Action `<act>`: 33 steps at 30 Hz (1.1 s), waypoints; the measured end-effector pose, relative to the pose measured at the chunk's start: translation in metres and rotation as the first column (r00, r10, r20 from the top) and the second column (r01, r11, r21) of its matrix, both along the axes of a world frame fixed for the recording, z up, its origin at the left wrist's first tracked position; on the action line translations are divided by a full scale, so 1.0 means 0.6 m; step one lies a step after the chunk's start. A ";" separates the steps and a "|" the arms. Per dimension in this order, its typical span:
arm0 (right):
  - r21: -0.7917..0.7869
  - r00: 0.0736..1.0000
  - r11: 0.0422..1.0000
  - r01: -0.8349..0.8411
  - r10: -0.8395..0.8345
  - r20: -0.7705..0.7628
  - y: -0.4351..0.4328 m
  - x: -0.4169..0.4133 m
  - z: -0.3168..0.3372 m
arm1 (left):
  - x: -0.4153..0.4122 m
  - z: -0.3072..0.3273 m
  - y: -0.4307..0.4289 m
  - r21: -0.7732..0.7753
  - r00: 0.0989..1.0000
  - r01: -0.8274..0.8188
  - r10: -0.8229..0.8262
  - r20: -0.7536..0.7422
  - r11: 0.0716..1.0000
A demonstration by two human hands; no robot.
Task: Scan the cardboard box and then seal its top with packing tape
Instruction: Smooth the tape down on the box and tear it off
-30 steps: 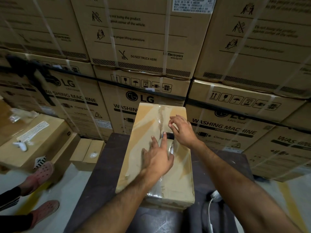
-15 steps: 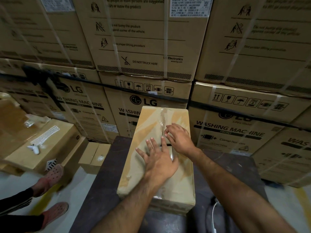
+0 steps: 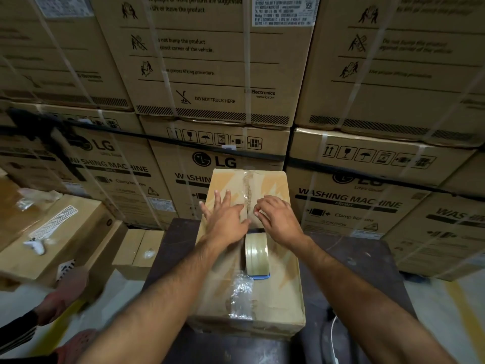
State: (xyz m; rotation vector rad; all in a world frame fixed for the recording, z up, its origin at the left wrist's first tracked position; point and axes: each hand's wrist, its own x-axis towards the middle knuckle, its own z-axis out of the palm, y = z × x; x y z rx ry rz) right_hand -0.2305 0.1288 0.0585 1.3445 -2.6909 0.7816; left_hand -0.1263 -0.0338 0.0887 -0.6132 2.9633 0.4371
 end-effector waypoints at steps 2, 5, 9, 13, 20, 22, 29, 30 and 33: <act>-0.003 0.999 1.000 -0.001 0.001 -0.050 0.001 -0.001 -0.004 | -0.007 0.001 -0.010 -0.090 0.996 0.092 -0.093 -0.005 0.992; -0.013 0.992 1.000 -0.001 -0.001 -0.128 0.002 -0.003 -0.009 | -0.012 -0.001 -0.015 -0.155 0.979 0.183 -0.194 -0.061 0.971; -0.039 0.987 0.999 -0.006 -0.001 -0.160 0.002 -0.002 -0.012 | -0.019 -0.011 -0.014 -0.127 0.969 0.197 -0.213 -0.126 0.972; -0.032 0.976 0.999 -0.024 0.016 -0.217 0.007 -0.005 -0.009 | -0.026 -0.016 -0.010 -0.116 0.967 0.175 -0.193 -0.166 0.978; 0.029 0.952 0.999 -0.037 0.044 -0.303 0.018 -0.011 -0.008 | -0.029 -0.017 -0.004 -0.023 0.977 0.116 -0.119 -0.178 0.993; -0.012 0.982 1.000 -0.024 0.021 -0.188 0.017 -0.010 -0.007 | -0.029 -0.017 -0.004 0.018 0.983 0.085 -0.081 -0.167 0.996; -0.116 0.916 0.988 0.100 -0.046 0.398 0.017 -0.021 0.009 | -0.029 -0.019 -0.003 0.121 0.984 0.024 -0.003 -0.176 0.992; -0.087 0.923 0.992 0.094 -0.054 0.381 0.020 -0.024 0.011 | -0.029 -0.021 -0.004 0.123 0.984 0.020 0.002 -0.177 0.992; 0.043 0.977 0.998 0.047 -0.055 0.204 0.025 -0.026 0.009 | -0.030 -0.027 -0.008 0.116 0.982 0.029 -0.006 -0.188 0.993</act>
